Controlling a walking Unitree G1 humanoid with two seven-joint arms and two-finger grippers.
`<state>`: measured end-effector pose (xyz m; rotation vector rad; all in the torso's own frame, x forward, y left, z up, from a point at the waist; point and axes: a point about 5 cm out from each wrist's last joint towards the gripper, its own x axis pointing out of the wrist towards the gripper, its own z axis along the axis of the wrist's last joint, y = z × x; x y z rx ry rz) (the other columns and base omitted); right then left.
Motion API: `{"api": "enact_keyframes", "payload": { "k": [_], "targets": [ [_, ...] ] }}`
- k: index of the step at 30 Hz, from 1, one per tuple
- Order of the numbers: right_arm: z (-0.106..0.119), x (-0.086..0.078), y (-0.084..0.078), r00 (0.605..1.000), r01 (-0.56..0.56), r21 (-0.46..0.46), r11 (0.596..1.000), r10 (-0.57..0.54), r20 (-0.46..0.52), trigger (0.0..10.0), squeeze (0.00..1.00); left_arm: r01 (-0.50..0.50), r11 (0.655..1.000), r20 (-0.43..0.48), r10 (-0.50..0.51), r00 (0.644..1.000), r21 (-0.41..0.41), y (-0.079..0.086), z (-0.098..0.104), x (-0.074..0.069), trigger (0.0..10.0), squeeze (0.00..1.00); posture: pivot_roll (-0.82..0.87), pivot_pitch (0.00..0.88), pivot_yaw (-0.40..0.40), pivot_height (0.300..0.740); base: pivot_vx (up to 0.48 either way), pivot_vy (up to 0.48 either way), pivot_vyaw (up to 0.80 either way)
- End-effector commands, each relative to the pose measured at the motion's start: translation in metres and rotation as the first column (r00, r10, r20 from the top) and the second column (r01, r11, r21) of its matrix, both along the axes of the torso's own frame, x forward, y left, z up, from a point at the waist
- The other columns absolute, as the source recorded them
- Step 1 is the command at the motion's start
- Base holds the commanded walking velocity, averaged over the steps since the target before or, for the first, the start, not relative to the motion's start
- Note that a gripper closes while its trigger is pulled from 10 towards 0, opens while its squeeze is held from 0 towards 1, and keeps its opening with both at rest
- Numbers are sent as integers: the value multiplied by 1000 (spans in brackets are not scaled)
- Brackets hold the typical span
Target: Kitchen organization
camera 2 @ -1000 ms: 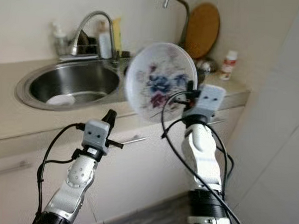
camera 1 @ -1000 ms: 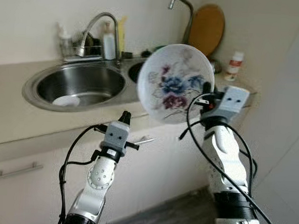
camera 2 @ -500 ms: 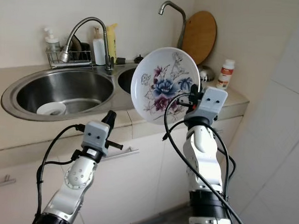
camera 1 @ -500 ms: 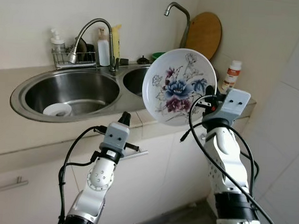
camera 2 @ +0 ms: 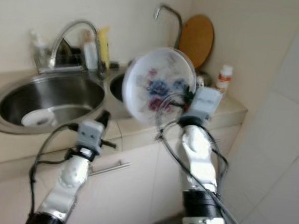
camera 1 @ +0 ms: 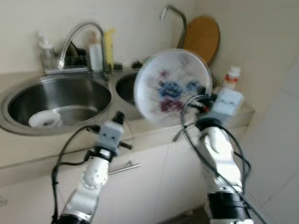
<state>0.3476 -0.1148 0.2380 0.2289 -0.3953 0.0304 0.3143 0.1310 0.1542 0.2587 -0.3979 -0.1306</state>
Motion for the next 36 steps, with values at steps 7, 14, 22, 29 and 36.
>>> {"api": "enact_keyframes", "payload": {
  "k": [7,14,22,29,36],
  "targets": [
    [8,3,-17,998,60,27,998,-61,20,10000,0,36,999,53,-37,998,11,-11,13,0,10000,0,60,0,-24,740,264,0,405],
    [5,5,-18,997,77,-4,997,-77,3,10000,0,33,999,42,-33,999,18,-12,11,0,10000,0,60,0,-24,740,35,0,800],
    [5,8,-23,994,108,-24,994,-108,-1,10000,0,34,999,37,-35,999,22,-13,11,0,10000,0,63,0,-27,740,0,0,800],
    [7,12,-27,988,151,-30,988,-152,-6,10000,0,31,999,36,-32,999,19,-13,10,0,10000,0,63,0,-29,740,0,0,800],
    [6,14,-32,983,182,2,983,-182,-19,10000,0,31,1000,42,-31,999,4,-13,11,-1,10000,0,65,0,-31,740,0,0,229]
  ]
}}
